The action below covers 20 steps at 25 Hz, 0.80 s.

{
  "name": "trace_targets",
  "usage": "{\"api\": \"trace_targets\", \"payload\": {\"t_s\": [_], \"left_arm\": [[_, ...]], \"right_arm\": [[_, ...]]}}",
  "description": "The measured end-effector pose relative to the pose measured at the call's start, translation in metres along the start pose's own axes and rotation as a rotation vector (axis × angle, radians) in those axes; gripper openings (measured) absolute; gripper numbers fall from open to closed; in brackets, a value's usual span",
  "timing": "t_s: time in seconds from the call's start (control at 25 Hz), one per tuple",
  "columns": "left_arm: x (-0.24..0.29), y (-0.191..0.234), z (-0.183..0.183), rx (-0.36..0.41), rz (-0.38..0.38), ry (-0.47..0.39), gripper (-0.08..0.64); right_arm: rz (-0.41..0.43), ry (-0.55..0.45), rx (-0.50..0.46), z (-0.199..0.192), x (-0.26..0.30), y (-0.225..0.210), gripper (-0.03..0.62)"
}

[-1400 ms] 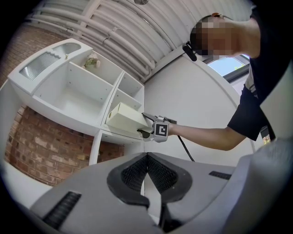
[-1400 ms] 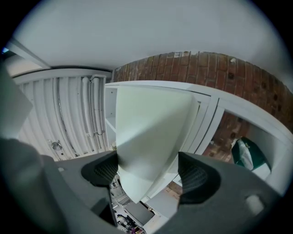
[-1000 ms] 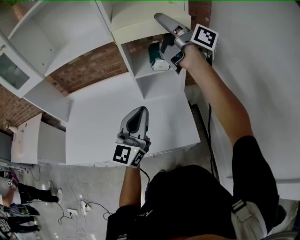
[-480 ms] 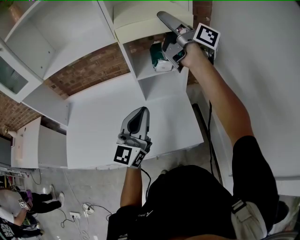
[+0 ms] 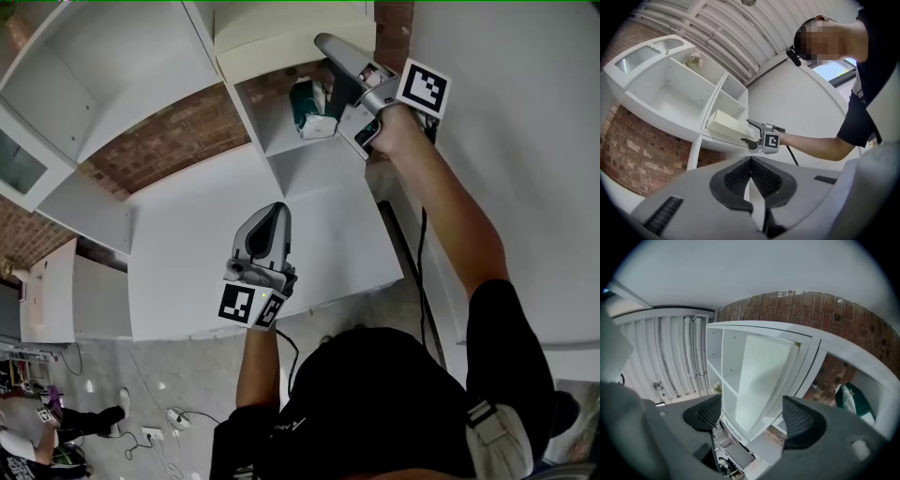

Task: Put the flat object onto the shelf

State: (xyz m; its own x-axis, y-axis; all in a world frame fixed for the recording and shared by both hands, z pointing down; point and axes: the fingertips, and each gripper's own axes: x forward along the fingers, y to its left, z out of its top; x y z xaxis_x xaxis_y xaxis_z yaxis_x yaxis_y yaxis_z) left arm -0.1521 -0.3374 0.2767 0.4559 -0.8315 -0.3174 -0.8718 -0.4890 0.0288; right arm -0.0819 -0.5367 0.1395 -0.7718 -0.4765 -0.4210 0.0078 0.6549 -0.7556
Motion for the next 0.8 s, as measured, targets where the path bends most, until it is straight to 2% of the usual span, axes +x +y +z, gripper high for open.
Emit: {"api": "trace_targets", "payload": {"t_s": [0.16,0.4,0.56,0.8], "left_arm": [[0.005,-0.002,0.007,0.007,-0.013,-0.016,-0.002],[0.011,-0.003,0.019,0.004,-0.037,-0.031,-0.002],[0.016,-0.008,0.019,0.003,-0.063,-0.026,-0.002],[0.020,-0.018,0.021,0.003,-0.098,-0.023,-0.002]], "right_arm": [[0.033,0.047,-0.080,-0.016,-0.028,0.013,0.393],[0.095,0.153,-0.338,-0.060,-0.058,0.036,0.372],[0.080,0.192,-0.505,-0.084,-0.077,0.035,0.269],[0.067,0.187,-0.778,-0.108,-0.100,0.035,0.107]]}}
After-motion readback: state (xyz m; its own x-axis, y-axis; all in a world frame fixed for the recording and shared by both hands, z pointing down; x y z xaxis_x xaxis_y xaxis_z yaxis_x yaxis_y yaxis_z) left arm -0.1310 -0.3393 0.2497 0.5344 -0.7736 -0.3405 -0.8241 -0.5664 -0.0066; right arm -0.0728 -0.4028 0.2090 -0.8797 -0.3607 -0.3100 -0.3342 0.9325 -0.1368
